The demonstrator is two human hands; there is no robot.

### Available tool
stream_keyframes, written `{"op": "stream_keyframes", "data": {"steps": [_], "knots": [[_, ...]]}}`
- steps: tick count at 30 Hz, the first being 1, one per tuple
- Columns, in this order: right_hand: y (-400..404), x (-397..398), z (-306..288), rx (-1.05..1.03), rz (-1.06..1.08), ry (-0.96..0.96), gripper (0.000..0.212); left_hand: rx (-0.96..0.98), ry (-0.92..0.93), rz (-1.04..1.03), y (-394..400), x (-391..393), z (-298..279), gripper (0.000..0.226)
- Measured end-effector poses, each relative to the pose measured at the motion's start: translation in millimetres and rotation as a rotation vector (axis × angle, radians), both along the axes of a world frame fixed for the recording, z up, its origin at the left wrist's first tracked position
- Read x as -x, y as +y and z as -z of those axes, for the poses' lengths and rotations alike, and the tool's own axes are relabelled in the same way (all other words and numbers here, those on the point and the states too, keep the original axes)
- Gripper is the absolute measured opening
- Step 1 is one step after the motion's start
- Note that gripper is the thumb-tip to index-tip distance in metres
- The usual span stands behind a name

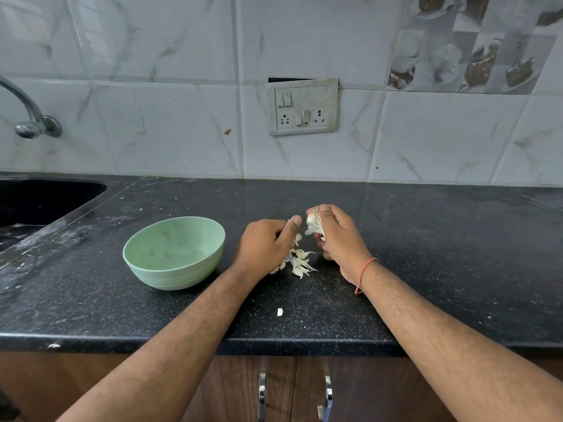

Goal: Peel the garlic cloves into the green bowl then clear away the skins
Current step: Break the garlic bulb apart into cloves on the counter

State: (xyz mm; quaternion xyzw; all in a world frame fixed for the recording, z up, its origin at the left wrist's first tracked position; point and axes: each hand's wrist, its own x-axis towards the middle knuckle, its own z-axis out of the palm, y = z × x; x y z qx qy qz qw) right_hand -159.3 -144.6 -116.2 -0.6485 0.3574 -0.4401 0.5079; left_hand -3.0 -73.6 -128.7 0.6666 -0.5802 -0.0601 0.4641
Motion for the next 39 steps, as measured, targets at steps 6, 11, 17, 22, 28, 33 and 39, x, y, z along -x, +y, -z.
{"op": "stream_keyframes", "data": {"steps": [6,11,17,22,28,33,39], "knots": [[2.3,0.3,-0.6,0.007,-0.011,-0.011,0.033,0.037,-0.044,-0.017,1.6,1.6,-1.2,0.068],[3.1,0.9,-0.1,0.025,-0.022,-0.009,0.031,0.053,-0.05,-0.006,-1.7,-0.3,1.0,0.049],[1.6,0.1,-0.3,0.043,-0.016,-0.009,0.029,0.118,-0.035,0.012,-0.4,-0.1,0.2,0.041],[1.2,0.8,-0.8,0.04,-0.019,-0.049,0.027,0.172,0.037,0.001,1.3,0.5,-4.0,0.052],[0.2,-0.2,-0.3,0.019,-0.059,-0.098,0.023,0.188,0.146,0.027,-1.3,0.7,-4.6,0.023],[1.9,-0.6,-1.0,0.038,-0.079,-0.071,0.021,0.176,0.262,0.12,-2.8,0.6,-3.9,0.014],[3.2,-0.3,-0.1,0.11,-0.166,-0.097,0.018,0.187,0.458,0.228,-4.1,-0.9,-5.2,0.021]]}}
